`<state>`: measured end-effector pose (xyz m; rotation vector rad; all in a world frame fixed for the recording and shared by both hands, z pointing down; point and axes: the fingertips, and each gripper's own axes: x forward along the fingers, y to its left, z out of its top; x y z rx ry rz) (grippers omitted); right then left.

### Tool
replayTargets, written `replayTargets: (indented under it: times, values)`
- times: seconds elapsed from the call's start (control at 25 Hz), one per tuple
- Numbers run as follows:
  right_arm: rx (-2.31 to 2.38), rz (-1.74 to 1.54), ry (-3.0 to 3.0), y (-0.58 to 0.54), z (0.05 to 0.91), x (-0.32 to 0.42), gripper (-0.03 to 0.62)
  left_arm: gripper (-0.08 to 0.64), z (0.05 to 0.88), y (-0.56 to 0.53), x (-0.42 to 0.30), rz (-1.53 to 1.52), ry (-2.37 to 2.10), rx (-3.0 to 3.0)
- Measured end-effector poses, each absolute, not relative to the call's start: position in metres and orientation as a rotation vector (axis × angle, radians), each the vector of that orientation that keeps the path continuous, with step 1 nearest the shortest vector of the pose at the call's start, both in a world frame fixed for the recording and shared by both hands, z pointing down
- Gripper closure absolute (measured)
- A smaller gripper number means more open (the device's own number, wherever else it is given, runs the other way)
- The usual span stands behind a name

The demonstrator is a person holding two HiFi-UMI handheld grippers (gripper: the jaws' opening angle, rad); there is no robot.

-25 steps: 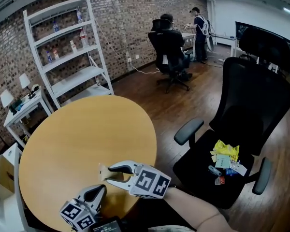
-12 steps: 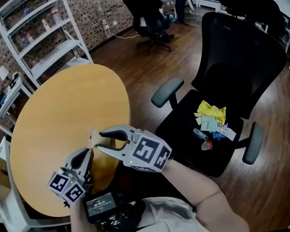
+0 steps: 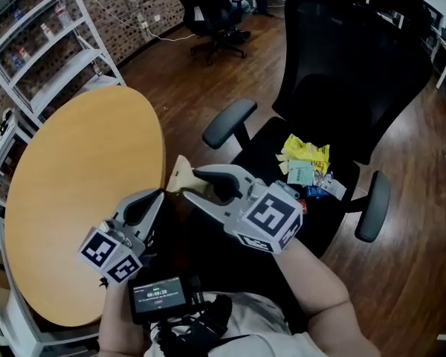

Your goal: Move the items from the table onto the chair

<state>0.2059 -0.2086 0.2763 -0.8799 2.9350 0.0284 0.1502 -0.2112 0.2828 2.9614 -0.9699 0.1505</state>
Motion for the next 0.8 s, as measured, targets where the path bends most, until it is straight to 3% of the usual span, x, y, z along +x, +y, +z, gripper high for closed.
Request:
replayTargets:
  times: [0.4, 0.8]
  values:
    - [-1.405, -0.058, 2.760, -0.216, 0.321, 0.354, 0.449, 0.549, 0.296, -0.207, 0.297, 0.231, -0.467, 3.213]
    - [-1.886, -0.436, 2.687, -0.194, 0.446, 0.471, 0.449, 0.549, 0.383, -0.204, 0.387, 0.307, -0.218, 3.094]
